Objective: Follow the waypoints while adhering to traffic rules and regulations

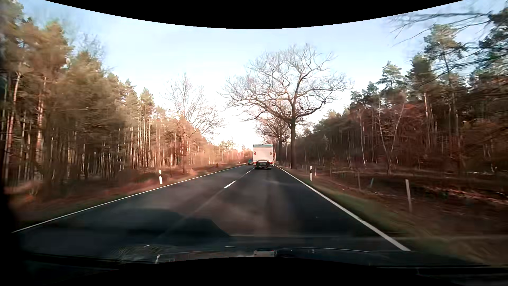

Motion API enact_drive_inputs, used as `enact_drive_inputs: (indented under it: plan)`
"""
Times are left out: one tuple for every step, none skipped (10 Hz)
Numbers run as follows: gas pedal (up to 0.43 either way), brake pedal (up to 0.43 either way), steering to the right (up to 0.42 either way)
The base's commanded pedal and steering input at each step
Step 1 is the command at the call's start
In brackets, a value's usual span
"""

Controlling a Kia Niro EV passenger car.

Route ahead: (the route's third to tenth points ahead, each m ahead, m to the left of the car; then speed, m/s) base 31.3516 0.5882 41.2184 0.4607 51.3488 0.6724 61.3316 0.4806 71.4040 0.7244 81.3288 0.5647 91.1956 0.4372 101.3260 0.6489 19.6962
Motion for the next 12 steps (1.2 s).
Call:
enact_drive_inputs:
  plan:
    - [0.067, 0.000, -0.001]
    - [0.079, 0.000, -0.001]
    - [0.079, 0.000, -0.001]
    - [0.087, 0.000, -0.001]
    - [0.087, 0.000, -0.001]
    - [0.087, 0.000, -0.001]
    - [0.087, 0.000, -0.001]
    - [0.087, 0.000, -0.001]
    - [0.087, 0.000, -0.001]
    - [0.087, 0.000, -0.001]
    - [0.087, 0.000, -0.001]
    - [0.087, 0.000, -0.001]
